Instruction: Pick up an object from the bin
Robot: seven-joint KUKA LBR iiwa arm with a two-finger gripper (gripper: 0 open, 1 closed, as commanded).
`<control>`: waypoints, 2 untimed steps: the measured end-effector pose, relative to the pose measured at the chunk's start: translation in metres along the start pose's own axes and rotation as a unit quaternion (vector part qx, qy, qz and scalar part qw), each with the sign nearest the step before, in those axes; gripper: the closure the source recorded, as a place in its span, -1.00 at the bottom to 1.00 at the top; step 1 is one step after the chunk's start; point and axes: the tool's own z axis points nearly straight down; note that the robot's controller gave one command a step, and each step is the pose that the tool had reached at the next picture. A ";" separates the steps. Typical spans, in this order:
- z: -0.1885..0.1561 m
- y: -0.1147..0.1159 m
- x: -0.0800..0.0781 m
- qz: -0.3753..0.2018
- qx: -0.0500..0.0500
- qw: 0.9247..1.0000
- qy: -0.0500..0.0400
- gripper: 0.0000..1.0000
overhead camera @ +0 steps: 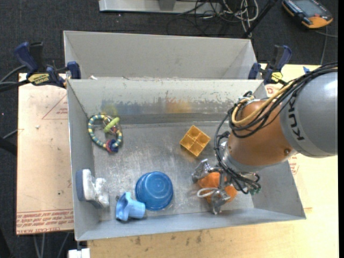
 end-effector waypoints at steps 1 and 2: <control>0.003 -0.009 -0.016 -0.070 0.001 0.998 -0.003 1.00; 0.003 -0.009 -0.016 -0.070 0.001 0.998 -0.003 1.00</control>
Offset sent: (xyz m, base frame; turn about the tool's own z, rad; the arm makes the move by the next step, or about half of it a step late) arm 0.0000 0.0000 0.0000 0.0000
